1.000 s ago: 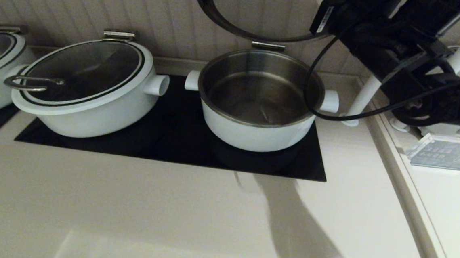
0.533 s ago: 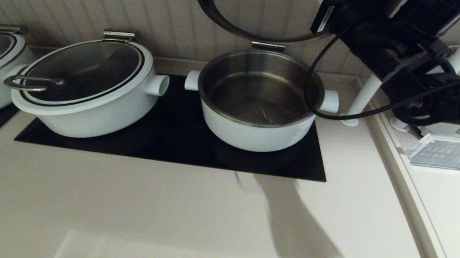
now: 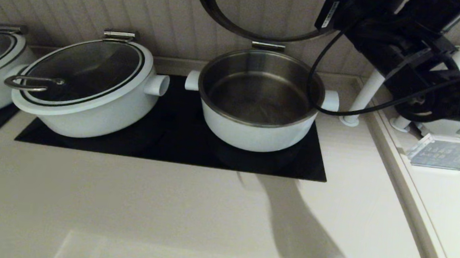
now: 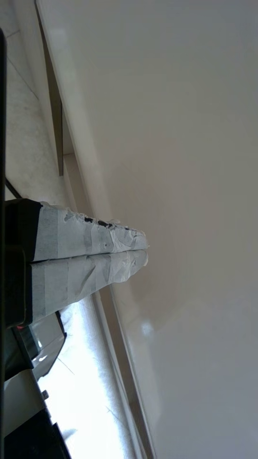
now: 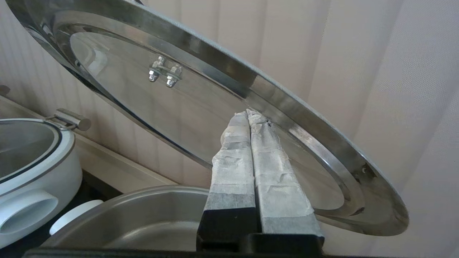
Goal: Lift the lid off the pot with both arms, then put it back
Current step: Open the pot lid completely
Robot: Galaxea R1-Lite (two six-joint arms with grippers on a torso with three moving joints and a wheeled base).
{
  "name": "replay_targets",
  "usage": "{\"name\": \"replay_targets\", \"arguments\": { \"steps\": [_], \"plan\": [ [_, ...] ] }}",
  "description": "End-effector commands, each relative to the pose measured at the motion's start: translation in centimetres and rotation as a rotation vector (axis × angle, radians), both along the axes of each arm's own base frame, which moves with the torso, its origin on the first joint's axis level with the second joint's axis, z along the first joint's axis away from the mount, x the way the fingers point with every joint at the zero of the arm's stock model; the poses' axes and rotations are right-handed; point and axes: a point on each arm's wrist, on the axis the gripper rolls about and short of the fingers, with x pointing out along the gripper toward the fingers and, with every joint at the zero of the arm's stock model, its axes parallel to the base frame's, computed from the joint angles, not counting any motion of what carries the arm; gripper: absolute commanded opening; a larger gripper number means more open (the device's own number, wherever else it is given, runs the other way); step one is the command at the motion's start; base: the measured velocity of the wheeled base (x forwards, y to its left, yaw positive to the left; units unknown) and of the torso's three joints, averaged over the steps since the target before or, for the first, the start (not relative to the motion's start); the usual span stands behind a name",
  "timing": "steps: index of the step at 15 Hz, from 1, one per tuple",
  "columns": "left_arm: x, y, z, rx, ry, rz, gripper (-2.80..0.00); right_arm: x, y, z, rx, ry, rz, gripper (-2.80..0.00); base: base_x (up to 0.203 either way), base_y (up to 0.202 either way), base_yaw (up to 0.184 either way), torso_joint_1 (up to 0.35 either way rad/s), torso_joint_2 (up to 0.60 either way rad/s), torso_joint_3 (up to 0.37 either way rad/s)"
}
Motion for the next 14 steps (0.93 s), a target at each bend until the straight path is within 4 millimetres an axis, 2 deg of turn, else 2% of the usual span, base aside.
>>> {"name": "replay_targets", "arguments": {
  "steps": [1,4,14],
  "plan": [
    [0.05,-0.03,0.01,0.002,0.006,0.068,-2.8,-0.11,-0.19,0.37,0.006,-0.015,-0.004,-2.8,0.0,0.0,0.0,0.0,0.0,0.0],
    [0.06,-0.05,0.0,-0.003,0.01,0.251,-2.8,-0.21,-0.3,0.55,0.004,-0.013,-0.006,-2.8,0.0,0.0,0.0,0.0,0.0,0.0],
    [0.12,-0.06,0.07,-0.011,-0.01,0.28,-2.8,-0.76,-0.53,1.12,0.009,-0.024,-0.006,-2.8,0.0,0.0,0.0,0.0,0.0,0.0]
  ]
}}
